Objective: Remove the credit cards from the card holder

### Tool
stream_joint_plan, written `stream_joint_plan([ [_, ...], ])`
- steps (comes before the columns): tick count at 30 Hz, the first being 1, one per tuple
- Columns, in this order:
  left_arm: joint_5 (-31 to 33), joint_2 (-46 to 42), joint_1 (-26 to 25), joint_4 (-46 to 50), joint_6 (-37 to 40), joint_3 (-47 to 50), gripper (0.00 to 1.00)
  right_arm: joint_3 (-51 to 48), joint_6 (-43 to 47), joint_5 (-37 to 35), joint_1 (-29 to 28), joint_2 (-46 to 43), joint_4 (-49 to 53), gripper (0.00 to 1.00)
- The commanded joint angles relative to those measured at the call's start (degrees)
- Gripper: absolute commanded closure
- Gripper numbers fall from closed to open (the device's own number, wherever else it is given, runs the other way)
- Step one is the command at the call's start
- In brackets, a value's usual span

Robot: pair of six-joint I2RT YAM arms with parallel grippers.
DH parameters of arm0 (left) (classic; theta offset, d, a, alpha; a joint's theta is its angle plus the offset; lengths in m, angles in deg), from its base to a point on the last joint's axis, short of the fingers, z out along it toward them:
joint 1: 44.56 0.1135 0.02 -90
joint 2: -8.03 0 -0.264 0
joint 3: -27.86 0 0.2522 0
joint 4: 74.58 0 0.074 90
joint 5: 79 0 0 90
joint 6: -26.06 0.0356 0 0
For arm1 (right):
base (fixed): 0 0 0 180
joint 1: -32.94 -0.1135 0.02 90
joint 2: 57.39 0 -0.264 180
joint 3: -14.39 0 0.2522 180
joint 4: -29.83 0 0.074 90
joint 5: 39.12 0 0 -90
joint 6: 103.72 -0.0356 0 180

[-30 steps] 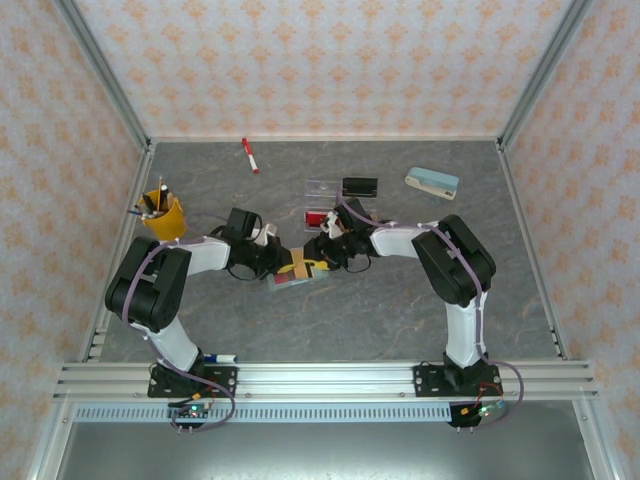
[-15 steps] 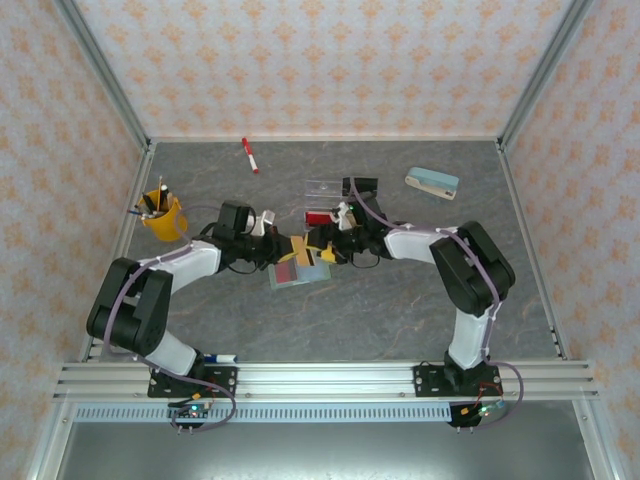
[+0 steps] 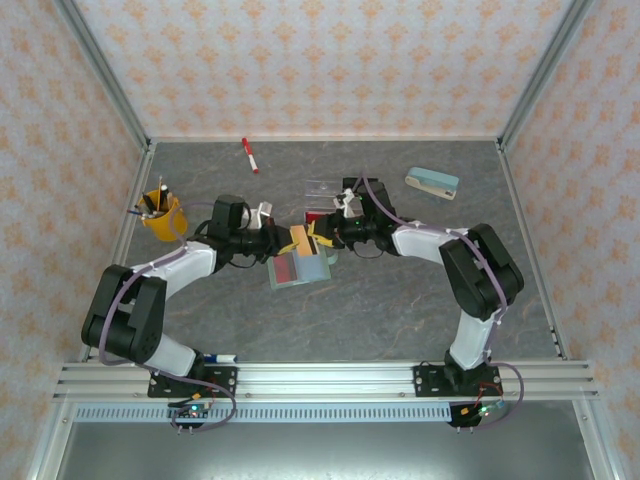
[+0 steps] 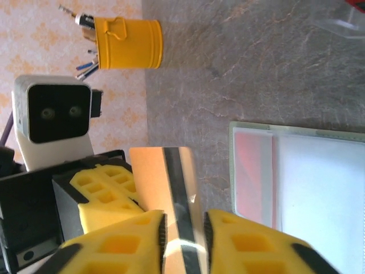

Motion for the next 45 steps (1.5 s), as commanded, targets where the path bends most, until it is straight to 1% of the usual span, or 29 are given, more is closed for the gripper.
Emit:
stream_joint_plan([
  [1, -1.22, -0.92, -0.22, -1.89, -1.11, -0.18, 1.0, 1.15, 0.83, 4.35, -1.0, -3.72, -2.71, 0.8],
  [5, -2.08, -0.86, -0.2, -2.62, -1.57, -0.69, 1.0, 2.2, 1.62, 5.03, -1.0, -3.38, -1.57, 0.8],
  [8, -3.16, -0.62, -0.16, -6.55, -4.06, -0.21, 1.0, 2.32, 0.73, 5.31, -1.14, -2.7, -2.68, 0.76],
  [10, -3.71, -0.48, -0.15, -8.88, -5.84, -0.03, 1.0, 2.32, 0.26, 5.08, -1.11, -2.36, -3.04, 0.7],
  [13, -3.81, -0.82, -0.13, -9.21, -6.43, -0.16, 1.0, 2.06, -0.31, 4.77, -1.13, -1.96, -4.03, 0.62],
  [16, -3.42, -1.6, -0.11, -7.94, -5.86, -0.73, 1.0, 1.97, -0.31, 4.36, -1.02, -1.59, -3.98, 0.56],
  [17, -3.21, -1.87, -0.07, -6.72, -5.13, -1.01, 1.0, 1.83, -0.45, 4.35, -1.0, -1.53, -4.31, 0.58],
  [19, -2.53, -2.23, -0.1, -3.75, -3.29, -1.5, 1.0, 1.7, -0.58, 4.6, -1.02, -1.68, -4.72, 0.66],
  [22, -2.23, -2.03, -0.14, -2.23, -2.26, -1.55, 1.0, 1.61, -0.04, 4.38, -0.92, -2.38, -4.59, 0.75],
  [24, -1.45, -1.81, -0.04, 0.09, -1.18, -1.97, 1.0, 1.77, 1.3, 3.9, -0.59, -2.96, -3.26, 0.85],
  [25, -0.51, -1.89, 0.13, 2.8, 0.23, -2.53, 0.98, 2.23, 3.05, 3.42, -0.33, -3.25, -1.24, 0.91],
  [27, 3.0, -2.37, 0.58, 10.69, 4.57, -4.24, 0.79, 4.2, 9.51, 1.39, 0.43, -4.07, 6.53, 0.98],
  [28, 5.5, -2.74, 0.73, 15.37, 6.82, -5.18, 0.7, 5.84, 15.22, -1.13, 0.93, -4.58, 12.88, 1.0],
  [29, 8.3, -3.09, 0.98, 19.43, 9.03, -6.09, 0.62, 7.87, 21.56, -4.69, 1.45, -5.22, 19.55, 1.0],
  [30, 11.62, -3.41, 1.22, 23.67, 11.2, -7.11, 0.51, 10.03, 27.37, -8.93, 1.92, -5.68, 25.96, 1.0],
  [32, 17.33, -3.85, 1.28, 29.11, 14.26, -8.54, 0.4, 14.28, 38.37, -18.03, 2.46, -5.99, 35.12, 1.0],
  [33, 20.49, -3.99, 1.31, 31.58, 15.52, -9.16, 0.36, 16.5, 43.34, -21.48, 2.73, -5.77, 38.5, 1.0],
  [35, 25.03, -4.24, 1.3, 34.46, 16.99, -9.67, 0.28, 20.66, 52.04, -25.83, 3.43, -4.78, 43.54, 1.0],
  [38, 29.42, -4.76, 1.34, 36.01, 18.27, -9.69, 0.17, 26.26, 62.55, -30.28, 4.41, -2.94, 49.04, 1.0],
  [39, 30.42, -4.92, 1.29, 36.31, 18.57, -9.66, 0.13, 27.89, 65.57, -30.79, 4.6, -2.28, 50.8, 1.0],
  [41, 31.81, -5.52, 1.3, 36.6, 19.29, -9.57, 0.06, 29.99, 74.35, -32.38, 4.8, -1.45, 53.52, 1.0],
  [43, 32.58, -6.12, 1.34, 36.6, 19.3, -9.3, 0.01, 31.0, 80.29, -33.74, 4.88, -1.26, 54.79, 1.0],
  [45, 33.23, -6.62, 1.34, 36.65, 20.98, -8.99, 0.0, 31.33, 86.21, -33.43, 4.83, -1.61, 56.06, 1.0],
])
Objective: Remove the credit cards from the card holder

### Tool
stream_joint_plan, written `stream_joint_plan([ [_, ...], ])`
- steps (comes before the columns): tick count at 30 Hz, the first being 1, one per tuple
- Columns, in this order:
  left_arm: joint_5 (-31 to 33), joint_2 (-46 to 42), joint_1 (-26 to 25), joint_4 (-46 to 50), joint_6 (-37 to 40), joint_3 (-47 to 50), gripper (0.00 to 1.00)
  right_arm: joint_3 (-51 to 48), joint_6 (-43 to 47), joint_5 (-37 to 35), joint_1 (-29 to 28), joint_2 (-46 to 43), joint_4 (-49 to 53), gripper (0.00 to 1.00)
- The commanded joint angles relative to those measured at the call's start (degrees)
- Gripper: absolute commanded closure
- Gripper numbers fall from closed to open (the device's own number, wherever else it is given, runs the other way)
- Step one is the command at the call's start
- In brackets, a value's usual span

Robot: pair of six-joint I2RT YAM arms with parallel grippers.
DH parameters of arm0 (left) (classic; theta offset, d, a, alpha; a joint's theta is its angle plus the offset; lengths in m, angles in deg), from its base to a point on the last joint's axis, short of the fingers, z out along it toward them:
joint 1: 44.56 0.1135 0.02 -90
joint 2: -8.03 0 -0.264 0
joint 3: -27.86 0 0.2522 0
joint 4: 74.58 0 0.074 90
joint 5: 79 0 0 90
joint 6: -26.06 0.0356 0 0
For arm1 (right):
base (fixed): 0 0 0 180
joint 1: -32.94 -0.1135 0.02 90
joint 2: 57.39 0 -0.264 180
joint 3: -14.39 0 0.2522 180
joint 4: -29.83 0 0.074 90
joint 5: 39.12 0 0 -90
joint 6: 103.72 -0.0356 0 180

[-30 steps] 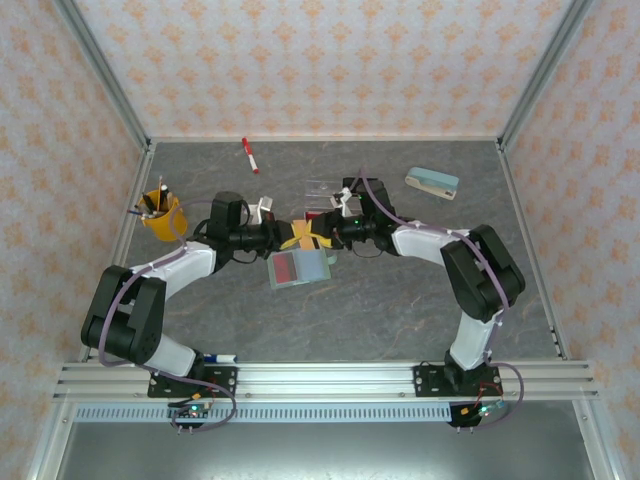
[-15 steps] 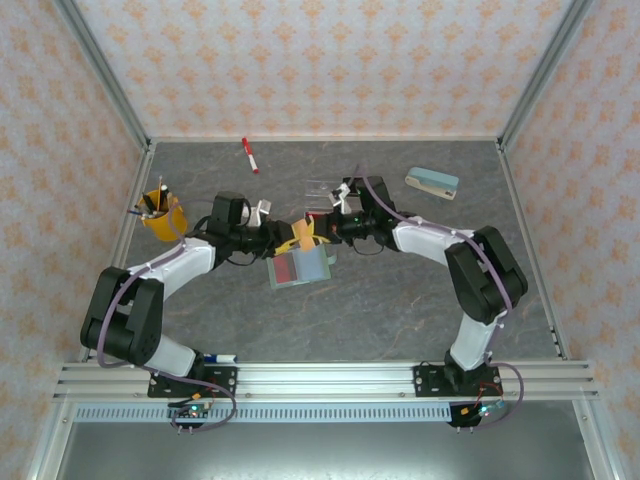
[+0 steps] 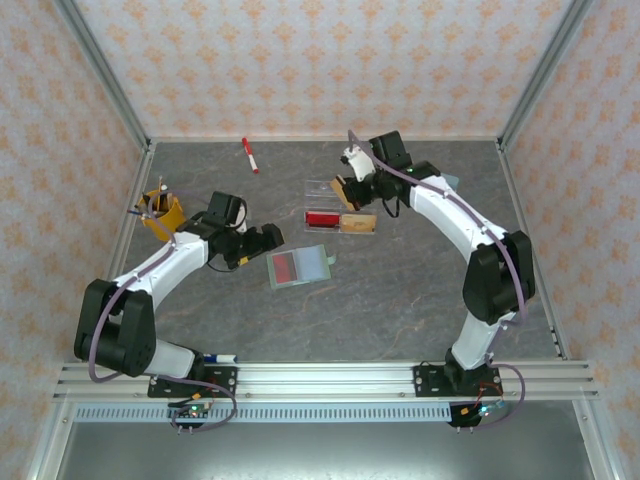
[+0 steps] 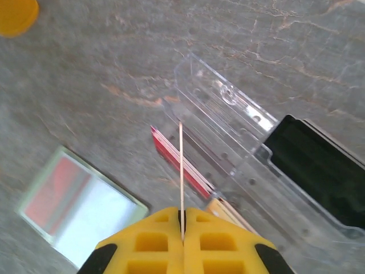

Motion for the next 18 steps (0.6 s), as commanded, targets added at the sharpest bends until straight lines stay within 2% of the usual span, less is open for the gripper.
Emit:
stream_joint_plan([
  [1, 4.6, -2.3, 0.37, 2.49, 3.33, -0.51, 0.0, 1.25, 19.28, -3.59, 0.02, 1.25, 7.43, 1.0],
  [10, 3.47, -1.69, 0.41, 2.57, 3.46, -0.92, 0.0, 6.65, 38.28, -7.16, 0.0, 6.93, 19.11, 1.0],
  [18, 3.03, -1.62, 0.39, 2.55, 3.53, -0.95, 0.0, 4.75, 41.75, -9.43, 0.04, 9.89, 13.61, 1.0],
])
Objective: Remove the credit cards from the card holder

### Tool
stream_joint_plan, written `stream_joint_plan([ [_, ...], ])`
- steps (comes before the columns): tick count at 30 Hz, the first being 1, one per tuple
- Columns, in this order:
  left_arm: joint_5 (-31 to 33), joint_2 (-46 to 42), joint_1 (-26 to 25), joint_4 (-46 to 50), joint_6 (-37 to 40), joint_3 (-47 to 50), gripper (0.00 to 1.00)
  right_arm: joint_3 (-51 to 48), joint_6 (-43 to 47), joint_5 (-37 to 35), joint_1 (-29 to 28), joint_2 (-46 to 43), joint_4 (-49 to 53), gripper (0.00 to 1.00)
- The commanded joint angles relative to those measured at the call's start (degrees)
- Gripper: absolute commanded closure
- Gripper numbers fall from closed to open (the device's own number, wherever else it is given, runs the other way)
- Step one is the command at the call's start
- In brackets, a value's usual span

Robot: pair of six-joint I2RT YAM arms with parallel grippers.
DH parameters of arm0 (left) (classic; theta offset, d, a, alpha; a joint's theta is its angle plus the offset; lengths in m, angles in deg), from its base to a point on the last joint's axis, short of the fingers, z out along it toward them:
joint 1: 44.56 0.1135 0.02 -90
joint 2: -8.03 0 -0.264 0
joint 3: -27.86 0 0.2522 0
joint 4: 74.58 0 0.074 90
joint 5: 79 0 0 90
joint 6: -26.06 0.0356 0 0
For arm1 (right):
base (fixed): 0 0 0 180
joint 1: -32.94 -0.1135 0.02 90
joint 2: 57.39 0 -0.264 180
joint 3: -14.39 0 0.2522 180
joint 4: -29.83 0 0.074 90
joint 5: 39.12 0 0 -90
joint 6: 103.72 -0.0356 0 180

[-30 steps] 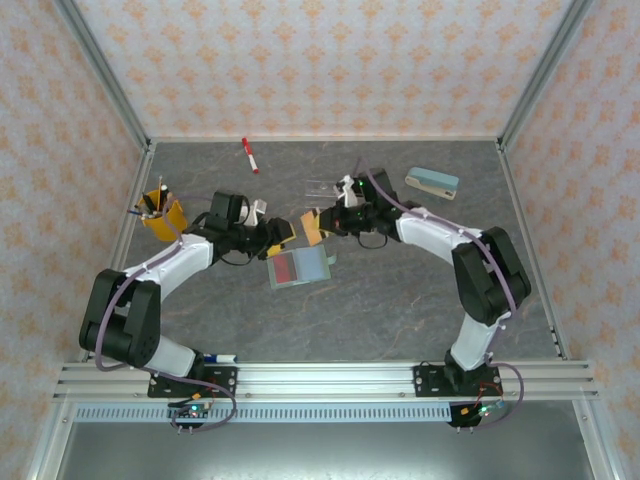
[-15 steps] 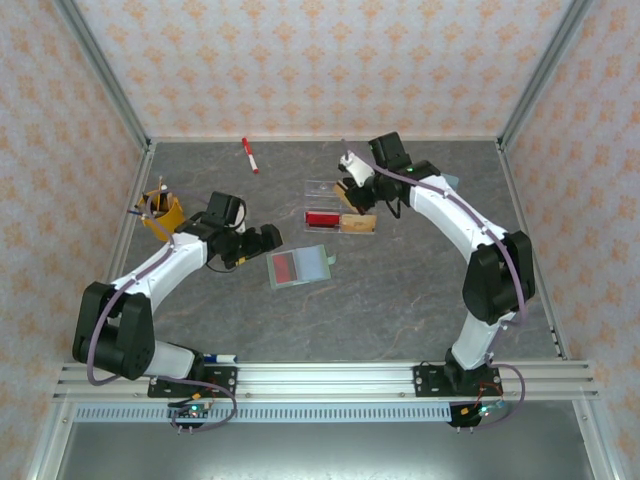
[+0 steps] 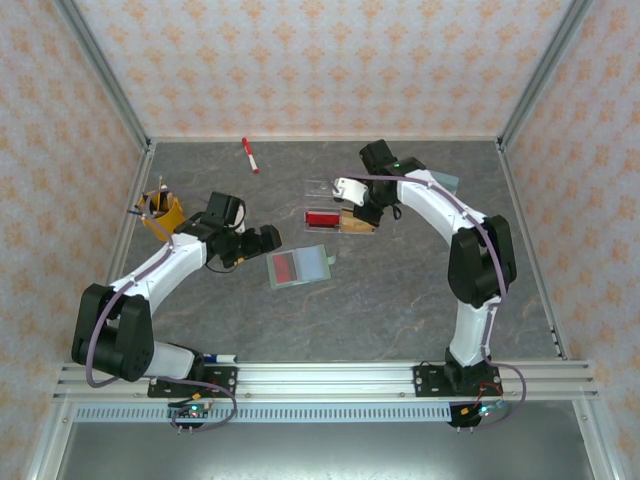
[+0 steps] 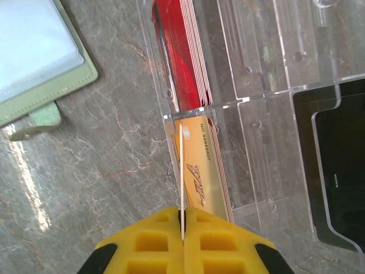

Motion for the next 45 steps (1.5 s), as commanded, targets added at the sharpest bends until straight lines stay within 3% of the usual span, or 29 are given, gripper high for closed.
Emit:
stream_joint_plan([
  [1, 0.98, -0.45, 0.43, 1.54, 0.91, -0.91, 0.0, -0.18, 4.2, -1.66, 0.05, 1.57, -1.51, 1.0],
  [12, 0.63, 0.3, 0.37, 2.07, 1.08, -1.29, 0.0, -0.62, 9.51, -5.23, 0.05, 5.83, -2.99, 1.0],
  [33, -0.8, 1.66, 0.44, 1.64, 0.47, -1.3, 0.0, 3.06, 11.82, -3.23, 0.14, 8.68, -0.5, 0.96],
  [41, -1.22, 2.39, 0.41, 1.5, 0.36, -1.24, 0.0, 3.05, 11.12, -3.1, 0.14, 9.53, -1.83, 0.9],
  [45, -1.56, 2.54, 0.41, 1.2, 0.36, -1.24, 0.0, 3.27, 10.3, -3.39, 0.64, 8.87, -1.79, 0.81],
])
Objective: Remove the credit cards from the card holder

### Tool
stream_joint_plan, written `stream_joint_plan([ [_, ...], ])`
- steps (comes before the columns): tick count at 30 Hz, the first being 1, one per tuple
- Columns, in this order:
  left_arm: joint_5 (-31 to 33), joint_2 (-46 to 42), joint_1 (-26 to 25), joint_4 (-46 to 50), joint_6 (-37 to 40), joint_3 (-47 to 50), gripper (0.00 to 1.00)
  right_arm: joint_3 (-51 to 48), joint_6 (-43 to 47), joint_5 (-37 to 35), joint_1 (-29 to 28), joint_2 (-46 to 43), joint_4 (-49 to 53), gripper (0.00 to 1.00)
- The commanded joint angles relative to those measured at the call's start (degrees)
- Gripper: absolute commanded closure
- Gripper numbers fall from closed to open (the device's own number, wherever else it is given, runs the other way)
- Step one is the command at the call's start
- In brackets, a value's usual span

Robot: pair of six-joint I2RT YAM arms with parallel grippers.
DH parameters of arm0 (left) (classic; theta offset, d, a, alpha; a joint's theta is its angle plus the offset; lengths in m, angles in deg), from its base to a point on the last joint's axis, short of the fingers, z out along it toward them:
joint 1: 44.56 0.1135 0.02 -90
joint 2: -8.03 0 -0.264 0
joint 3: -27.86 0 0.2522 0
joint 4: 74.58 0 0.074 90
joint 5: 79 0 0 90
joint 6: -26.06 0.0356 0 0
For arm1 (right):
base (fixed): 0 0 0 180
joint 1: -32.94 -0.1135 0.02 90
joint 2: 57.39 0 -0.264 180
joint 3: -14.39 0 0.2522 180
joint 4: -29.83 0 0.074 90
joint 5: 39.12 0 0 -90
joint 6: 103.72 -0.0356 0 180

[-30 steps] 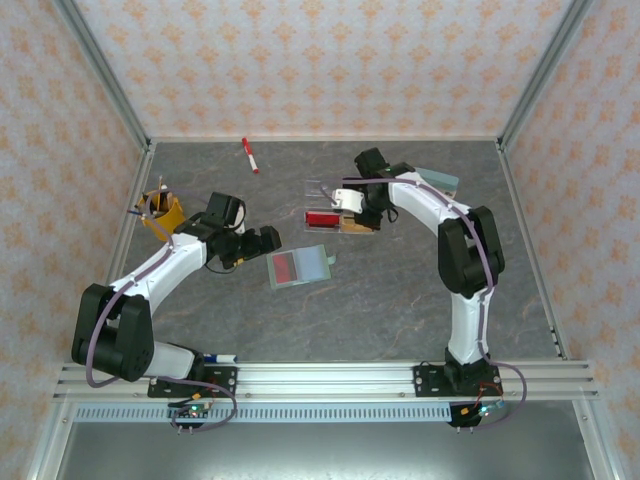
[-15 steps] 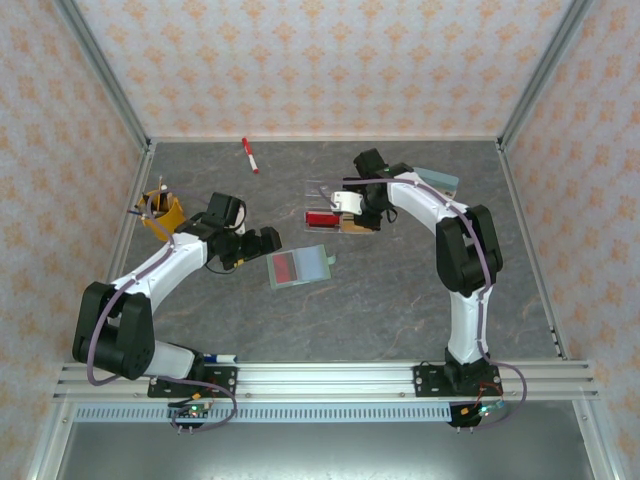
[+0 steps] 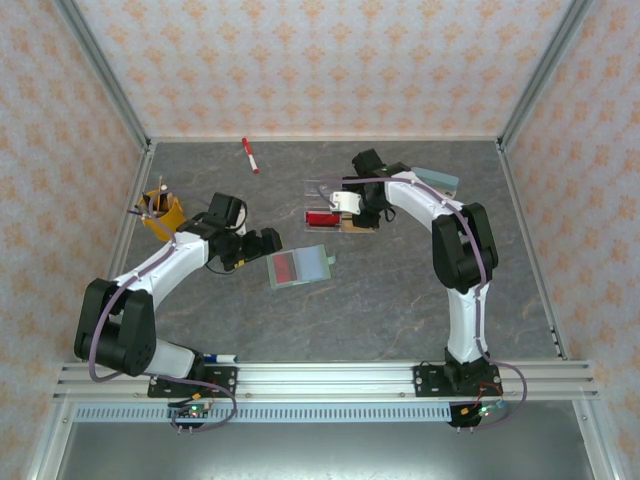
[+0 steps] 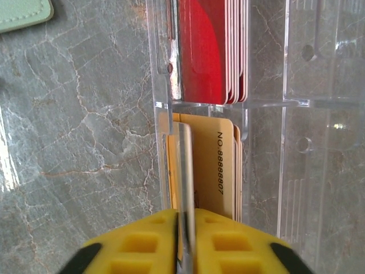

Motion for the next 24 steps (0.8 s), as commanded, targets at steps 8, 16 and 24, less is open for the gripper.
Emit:
stream_joint_plan([
  [8, -0.99, 0.9, 0.41, 0.14, 0.16, -1.39, 0.0, 1.88, -1.78, -0.48, 0.94, -3.25, 0.16, 0.74],
  [16, -0.56, 0.32, 0.37, -0.1, -0.32, -0.72, 0.0, 1.02, -7.5, 2.5, 0.93, -9.31, 0.95, 0.7],
  [24, -1.87, -1.89, 0.37, -4.62, -4.68, 3.82, 0.0, -9.42, -29.34, 13.21, 0.93, -20.0, -10.72, 0.69],
])
